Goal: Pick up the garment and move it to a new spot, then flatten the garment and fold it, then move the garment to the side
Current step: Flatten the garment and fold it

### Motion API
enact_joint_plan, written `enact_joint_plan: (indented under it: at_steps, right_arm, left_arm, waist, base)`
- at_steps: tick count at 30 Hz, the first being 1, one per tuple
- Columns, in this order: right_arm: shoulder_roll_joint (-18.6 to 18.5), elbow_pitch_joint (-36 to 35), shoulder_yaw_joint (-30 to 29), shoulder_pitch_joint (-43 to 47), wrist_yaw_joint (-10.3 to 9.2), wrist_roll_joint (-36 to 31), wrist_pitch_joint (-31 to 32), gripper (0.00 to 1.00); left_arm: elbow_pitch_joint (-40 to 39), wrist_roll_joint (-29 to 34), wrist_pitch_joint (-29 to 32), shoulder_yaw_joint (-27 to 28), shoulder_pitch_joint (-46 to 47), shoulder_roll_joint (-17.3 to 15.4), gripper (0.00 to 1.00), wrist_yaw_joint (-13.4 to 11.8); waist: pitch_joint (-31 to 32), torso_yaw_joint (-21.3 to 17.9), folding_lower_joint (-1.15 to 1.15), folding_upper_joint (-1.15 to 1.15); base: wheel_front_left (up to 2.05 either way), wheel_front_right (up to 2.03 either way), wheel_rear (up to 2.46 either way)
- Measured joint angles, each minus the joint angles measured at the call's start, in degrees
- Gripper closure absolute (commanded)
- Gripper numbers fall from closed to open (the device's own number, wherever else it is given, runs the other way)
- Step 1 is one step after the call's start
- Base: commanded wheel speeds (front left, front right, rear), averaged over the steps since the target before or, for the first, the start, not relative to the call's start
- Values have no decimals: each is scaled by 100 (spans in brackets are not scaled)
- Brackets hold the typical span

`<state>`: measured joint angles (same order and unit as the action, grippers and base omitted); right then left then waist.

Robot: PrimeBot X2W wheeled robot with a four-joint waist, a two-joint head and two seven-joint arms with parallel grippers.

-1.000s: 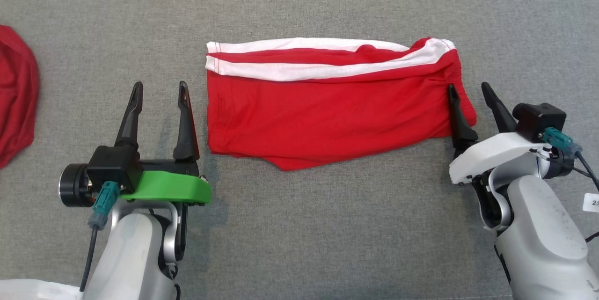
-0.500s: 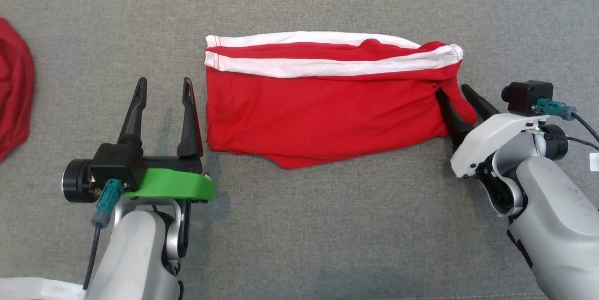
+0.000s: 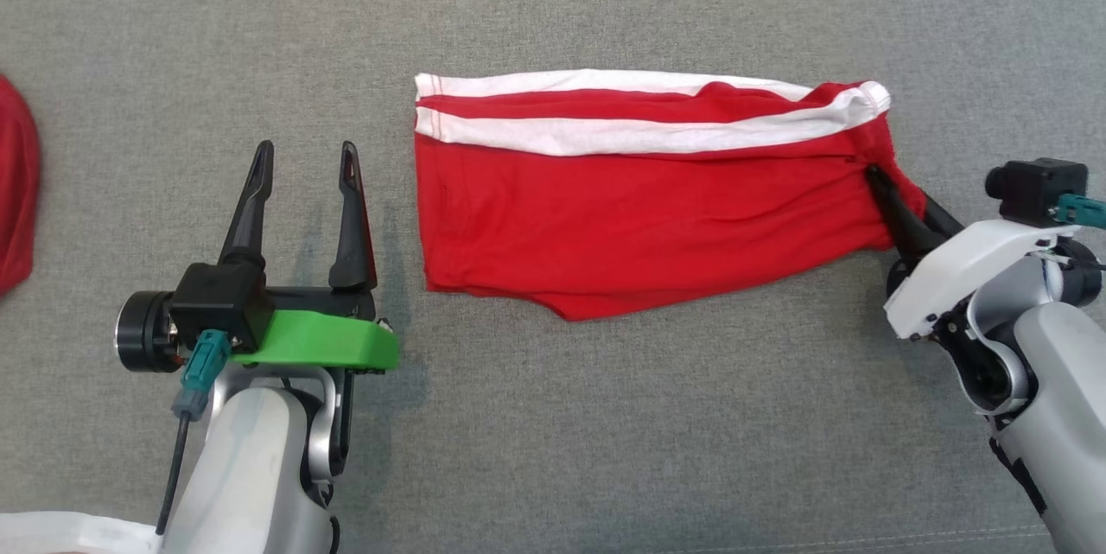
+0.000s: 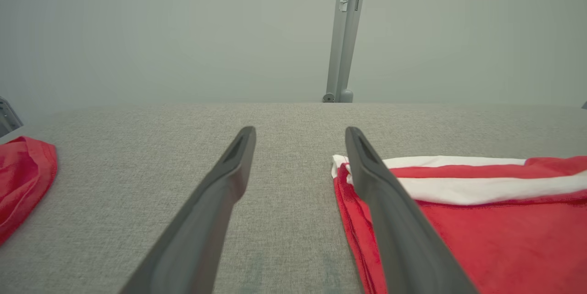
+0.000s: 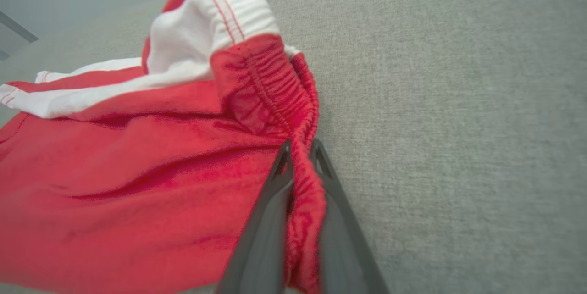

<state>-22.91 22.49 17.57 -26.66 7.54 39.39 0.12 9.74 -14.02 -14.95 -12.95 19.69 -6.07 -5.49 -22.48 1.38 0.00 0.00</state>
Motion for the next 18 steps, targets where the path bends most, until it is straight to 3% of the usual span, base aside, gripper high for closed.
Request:
enact_joint_plan:
  at_steps: [8, 18]
  right_arm:
    - [38, -745, -214, 251, -5, 559, 122, 100]
    - [272, -2173, 591, 3, -7, 1407, 968, 100]
  left_arm:
    - [11, 18, 0, 12, -8, -4, 0, 45]
    - [122, 48, 0, -165, 17, 83, 0, 147]
  waist:
    - [34, -119, 0, 0]
    - [111, 6, 0, 0]
  base:
    - [0, 0, 0]
    - [0, 0, 0]
